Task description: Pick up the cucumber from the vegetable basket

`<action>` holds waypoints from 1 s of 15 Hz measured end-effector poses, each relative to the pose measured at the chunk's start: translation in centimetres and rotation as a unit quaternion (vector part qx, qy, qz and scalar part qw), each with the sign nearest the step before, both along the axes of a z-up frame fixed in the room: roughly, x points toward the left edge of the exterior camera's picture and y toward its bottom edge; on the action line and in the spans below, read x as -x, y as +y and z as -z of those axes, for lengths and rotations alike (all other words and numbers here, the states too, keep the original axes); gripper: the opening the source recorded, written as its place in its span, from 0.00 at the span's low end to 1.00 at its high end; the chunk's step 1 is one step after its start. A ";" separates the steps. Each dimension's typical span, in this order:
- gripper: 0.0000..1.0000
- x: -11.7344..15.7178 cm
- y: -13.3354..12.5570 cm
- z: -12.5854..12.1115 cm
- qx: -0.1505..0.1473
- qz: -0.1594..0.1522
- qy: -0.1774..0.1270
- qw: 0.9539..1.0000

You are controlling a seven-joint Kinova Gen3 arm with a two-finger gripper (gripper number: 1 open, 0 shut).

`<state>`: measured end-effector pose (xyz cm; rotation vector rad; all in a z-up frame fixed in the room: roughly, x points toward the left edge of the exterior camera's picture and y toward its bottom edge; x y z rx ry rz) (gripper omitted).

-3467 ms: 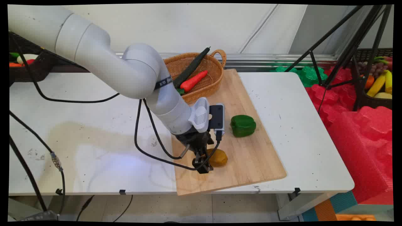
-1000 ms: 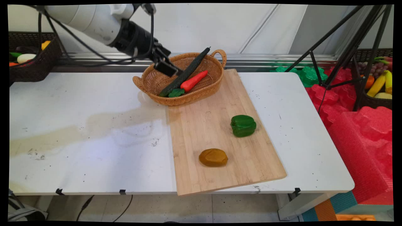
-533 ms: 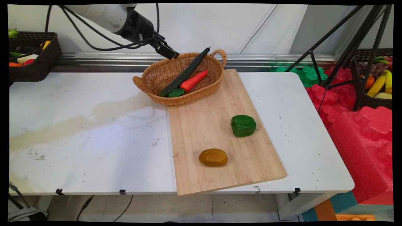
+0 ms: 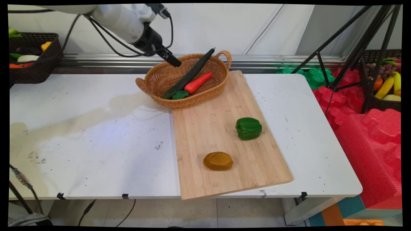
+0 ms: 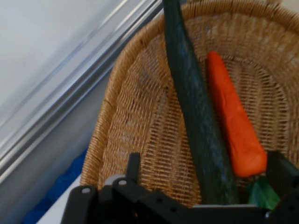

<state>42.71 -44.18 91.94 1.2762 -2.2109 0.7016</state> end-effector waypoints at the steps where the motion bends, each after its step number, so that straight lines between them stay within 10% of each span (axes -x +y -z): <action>1: 1.00 0.0 -0.4 0.6 -0.005 -0.002 -0.001 1.000; 15: 1.00 1.0 -6.4 9.0 -0.069 -0.029 0.008 0.997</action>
